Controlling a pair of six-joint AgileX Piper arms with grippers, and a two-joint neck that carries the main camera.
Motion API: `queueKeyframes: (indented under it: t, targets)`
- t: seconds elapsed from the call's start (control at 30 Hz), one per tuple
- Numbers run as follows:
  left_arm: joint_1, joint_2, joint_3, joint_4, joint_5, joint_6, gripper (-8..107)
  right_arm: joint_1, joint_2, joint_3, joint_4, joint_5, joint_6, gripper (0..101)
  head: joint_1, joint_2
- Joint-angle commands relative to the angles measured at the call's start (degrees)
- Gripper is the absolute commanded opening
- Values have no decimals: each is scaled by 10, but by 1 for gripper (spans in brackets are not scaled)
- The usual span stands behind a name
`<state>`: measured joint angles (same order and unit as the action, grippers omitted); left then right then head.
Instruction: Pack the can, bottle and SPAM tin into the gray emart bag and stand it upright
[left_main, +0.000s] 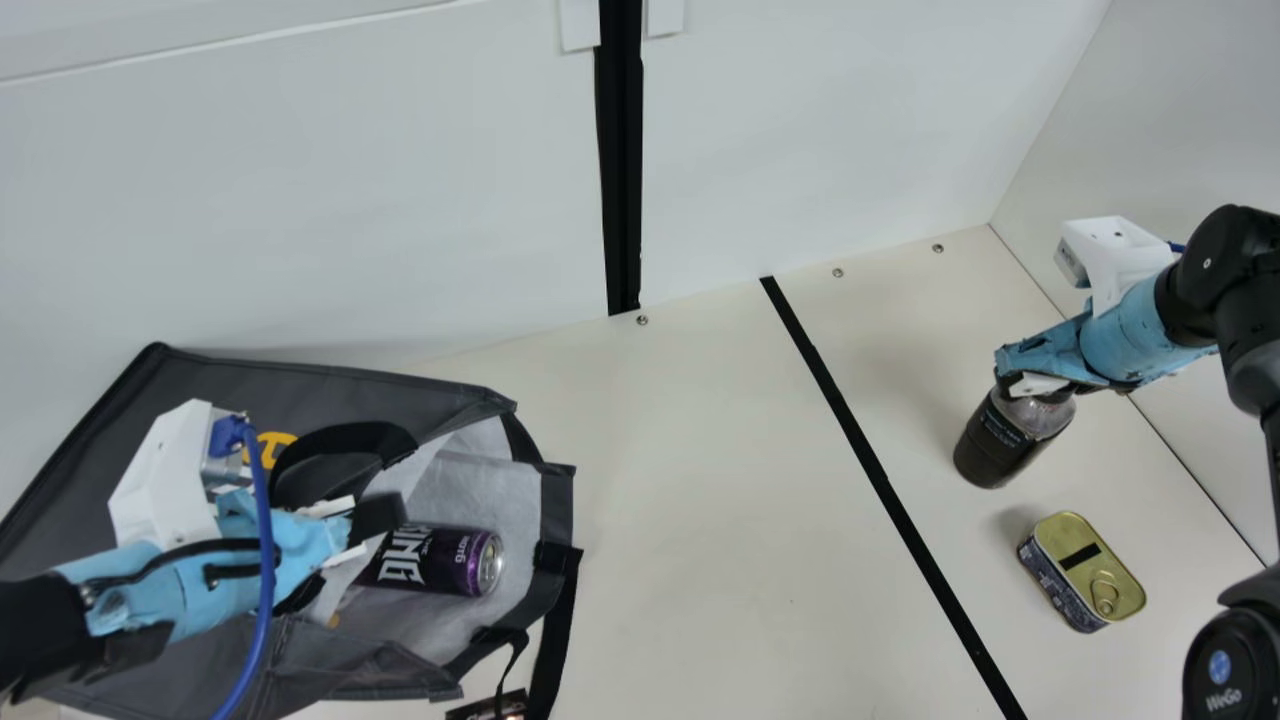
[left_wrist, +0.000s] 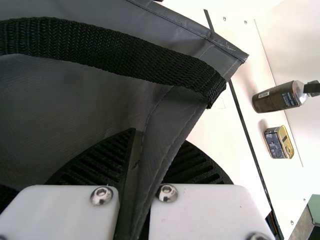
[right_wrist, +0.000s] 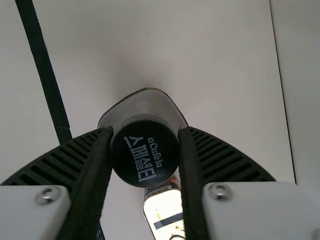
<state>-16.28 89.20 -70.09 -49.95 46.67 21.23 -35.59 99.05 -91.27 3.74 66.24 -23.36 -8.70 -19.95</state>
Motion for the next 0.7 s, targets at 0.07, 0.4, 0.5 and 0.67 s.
queueKeyframes:
  t: [0.07,0.4,0.5,0.67]
  targets:
    - [0,0,0,0,0,0,-8,2,-4,5,2,4,4,2,-13,0]
    - [0,0,0,0,0,0,-8,8,-21,2,24,12,-11,0,-13,0]
    - [0,0,0,0,0,0,-8,11,-26,-4,32,15,-20,0,-13,0]
    - [0,0,0,0,0,0,-8,16,-33,-16,46,24,-39,0,-13,0]
